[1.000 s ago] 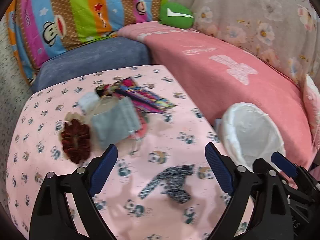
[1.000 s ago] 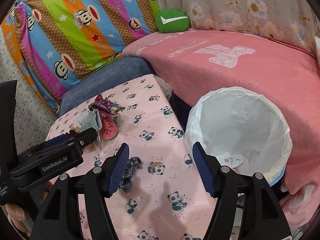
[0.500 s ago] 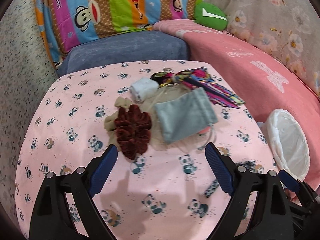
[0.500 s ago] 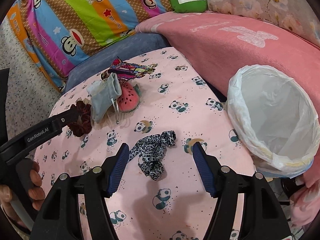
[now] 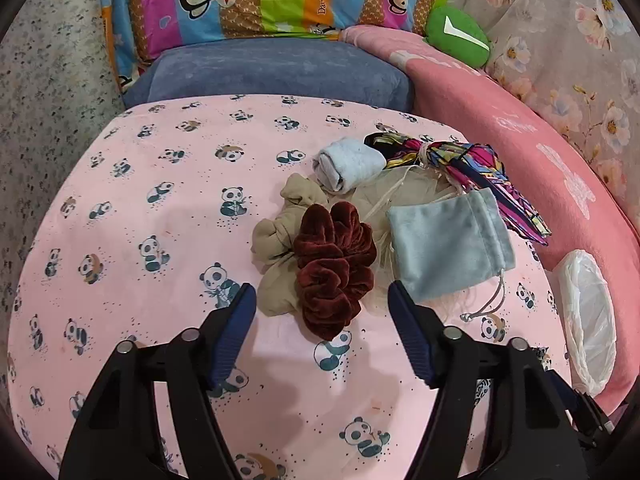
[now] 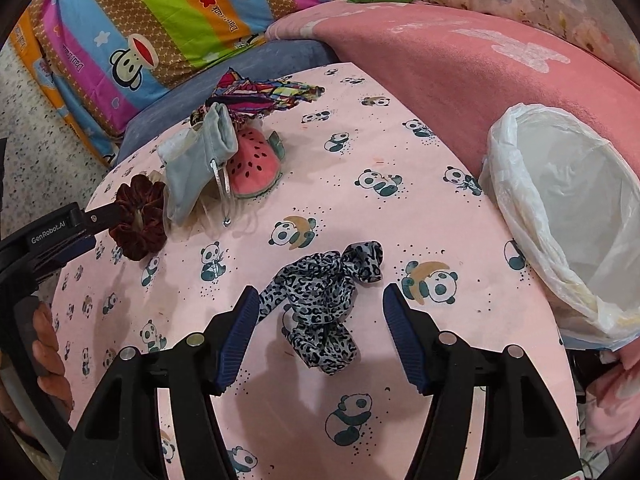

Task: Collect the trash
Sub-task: 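Grasp the leopard-print scrunchie with the right gripper while the left grasps the red velvet scrunchie, then carry both scrunchies over the white bin and open both grippers, then move both grippers back from the bin to the table pile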

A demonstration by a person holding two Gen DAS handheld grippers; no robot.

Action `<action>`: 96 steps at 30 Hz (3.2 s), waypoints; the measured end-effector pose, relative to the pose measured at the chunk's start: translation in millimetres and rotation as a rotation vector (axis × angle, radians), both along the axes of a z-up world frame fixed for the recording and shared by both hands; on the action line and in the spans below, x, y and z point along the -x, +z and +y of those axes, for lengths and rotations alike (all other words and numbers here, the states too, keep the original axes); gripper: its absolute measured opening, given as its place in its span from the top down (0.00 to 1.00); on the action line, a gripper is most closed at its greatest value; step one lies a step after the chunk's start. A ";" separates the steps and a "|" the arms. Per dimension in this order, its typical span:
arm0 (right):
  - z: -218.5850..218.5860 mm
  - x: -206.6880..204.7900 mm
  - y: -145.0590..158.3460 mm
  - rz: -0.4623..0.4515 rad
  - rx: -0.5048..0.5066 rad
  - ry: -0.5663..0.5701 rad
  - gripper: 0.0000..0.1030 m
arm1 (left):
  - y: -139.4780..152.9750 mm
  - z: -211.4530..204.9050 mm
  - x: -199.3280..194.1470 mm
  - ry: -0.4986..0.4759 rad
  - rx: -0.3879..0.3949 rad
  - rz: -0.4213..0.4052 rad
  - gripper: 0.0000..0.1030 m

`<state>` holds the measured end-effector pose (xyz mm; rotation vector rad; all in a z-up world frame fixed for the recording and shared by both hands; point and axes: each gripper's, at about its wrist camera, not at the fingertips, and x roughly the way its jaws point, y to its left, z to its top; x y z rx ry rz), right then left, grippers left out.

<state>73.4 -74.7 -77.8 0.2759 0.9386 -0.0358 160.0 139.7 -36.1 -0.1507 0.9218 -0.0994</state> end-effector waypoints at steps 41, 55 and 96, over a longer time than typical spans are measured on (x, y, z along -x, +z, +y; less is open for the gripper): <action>-118.8 52.2 102.4 -0.261 -0.002 -0.194 0.89 | 126.8 -182.6 50.7 -0.439 0.175 -0.186 0.88; -182.7 75.8 100.8 -0.273 -0.003 -0.324 0.89 | 116.3 -269.0 63.9 -0.598 0.197 -0.135 0.88; -152.0 69.5 82.0 -0.227 -0.014 -0.289 0.54 | 81.2 -225.2 55.9 -0.419 0.129 -0.112 0.41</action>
